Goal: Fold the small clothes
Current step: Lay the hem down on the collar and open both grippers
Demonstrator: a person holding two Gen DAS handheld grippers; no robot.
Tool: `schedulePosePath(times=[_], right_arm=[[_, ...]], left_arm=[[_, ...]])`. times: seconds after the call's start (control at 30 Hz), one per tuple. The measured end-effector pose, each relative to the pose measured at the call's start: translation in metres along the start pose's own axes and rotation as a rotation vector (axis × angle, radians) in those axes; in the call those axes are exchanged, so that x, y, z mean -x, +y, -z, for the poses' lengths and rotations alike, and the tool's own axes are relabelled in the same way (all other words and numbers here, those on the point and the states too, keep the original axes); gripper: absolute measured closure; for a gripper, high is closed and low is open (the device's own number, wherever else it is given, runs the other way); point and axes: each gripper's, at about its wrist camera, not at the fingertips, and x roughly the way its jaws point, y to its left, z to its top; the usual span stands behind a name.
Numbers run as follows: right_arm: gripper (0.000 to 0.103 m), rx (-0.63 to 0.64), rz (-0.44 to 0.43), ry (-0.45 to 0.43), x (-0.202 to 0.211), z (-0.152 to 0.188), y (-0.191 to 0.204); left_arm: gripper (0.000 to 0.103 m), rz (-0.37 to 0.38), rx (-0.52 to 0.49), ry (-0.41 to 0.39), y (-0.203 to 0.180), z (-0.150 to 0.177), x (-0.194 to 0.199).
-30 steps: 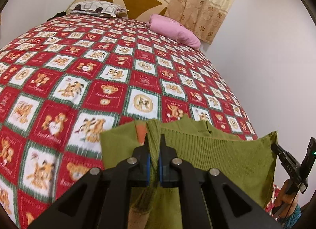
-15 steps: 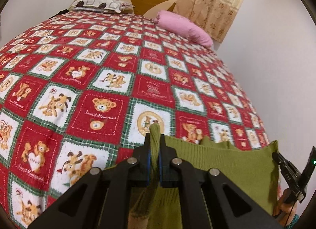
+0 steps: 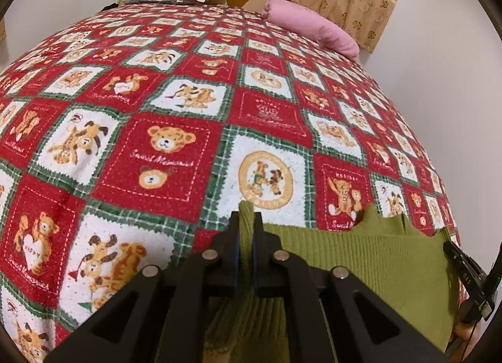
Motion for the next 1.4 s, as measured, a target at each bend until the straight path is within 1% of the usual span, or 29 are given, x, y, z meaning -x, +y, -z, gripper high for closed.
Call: schedulePosePath(times=[0.27,0.37,0.6,0.7,0.8,0.87,0.93,0.97,1.03,1.07,1.13,1.17,1.23,1.3,1.33,1.37,1.4], right_arm=[[0.090,-0.017,-0.014,0.038,-0.013,-0.002,-0.003],[0.089,-0.032,-0.025,0.043,-0.015,-0.004,-0.005],[0.088,-0.050,-0.035,0.034,-0.015,-0.003,-0.009],[0.085,-0.095,-0.065,0.032,-0.014,-0.003,-0.017],[0.084,-0.123,-0.073,0.021,-0.012,-0.002,-0.021],[0.084,-0.160,-0.092,0.019,-0.011,-0.002,-0.028],[0.084,-0.215,-0.132,0.032,-0.012,-0.002,-0.039],[0.084,-0.241,-0.133,0.029,-0.010,-0.001,-0.044],[0.084,-0.319,-0.116,0.014,-0.002,0.002,-0.059],[0.084,-0.347,-0.092,0.014,0.001,0.004,-0.065],[0.084,-0.372,-0.060,0.014,0.011,0.008,-0.073],[0.084,-0.346,-0.020,-0.004,0.025,0.011,-0.070],[0.084,-0.250,0.013,-0.033,0.044,0.011,-0.055],[0.084,-0.109,-0.022,-0.046,0.065,0.015,-0.026],[0.084,-0.072,-0.025,-0.042,0.071,0.017,-0.017],[0.084,-0.056,-0.033,-0.035,0.076,0.021,-0.011],[0.084,-0.063,-0.036,-0.032,0.078,0.023,-0.013]], left_arm=[[0.096,-0.045,-0.027,0.010,-0.007,-0.001,-0.007],[0.094,-0.059,-0.031,0.011,-0.008,0.000,-0.009],[0.089,-0.136,-0.075,0.003,-0.017,0.001,-0.011],[0.088,-0.156,-0.083,-0.002,-0.018,0.001,-0.012],[0.087,-0.169,-0.088,-0.002,-0.018,0.001,-0.013],[0.087,-0.187,-0.099,-0.003,-0.020,0.002,-0.013],[0.087,-0.209,-0.114,-0.005,-0.023,0.003,-0.013],[0.086,-0.219,-0.120,-0.006,-0.025,0.003,-0.013],[0.085,-0.229,-0.125,-0.008,-0.025,0.004,-0.013],[0.084,-0.234,-0.125,-0.008,-0.025,0.003,-0.013],[0.083,-0.236,-0.123,-0.009,-0.025,0.004,-0.013],[0.083,-0.236,-0.124,-0.009,-0.025,0.003,-0.013],[0.082,-0.239,-0.124,-0.009,-0.025,0.003,-0.013],[0.079,-0.249,-0.123,-0.011,-0.025,0.003,-0.013],[0.078,-0.251,-0.121,-0.011,-0.024,0.003,-0.013],[0.075,-0.255,-0.117,-0.013,-0.023,0.003,-0.012],[0.068,-0.264,-0.111,-0.015,-0.023,0.004,-0.012]])
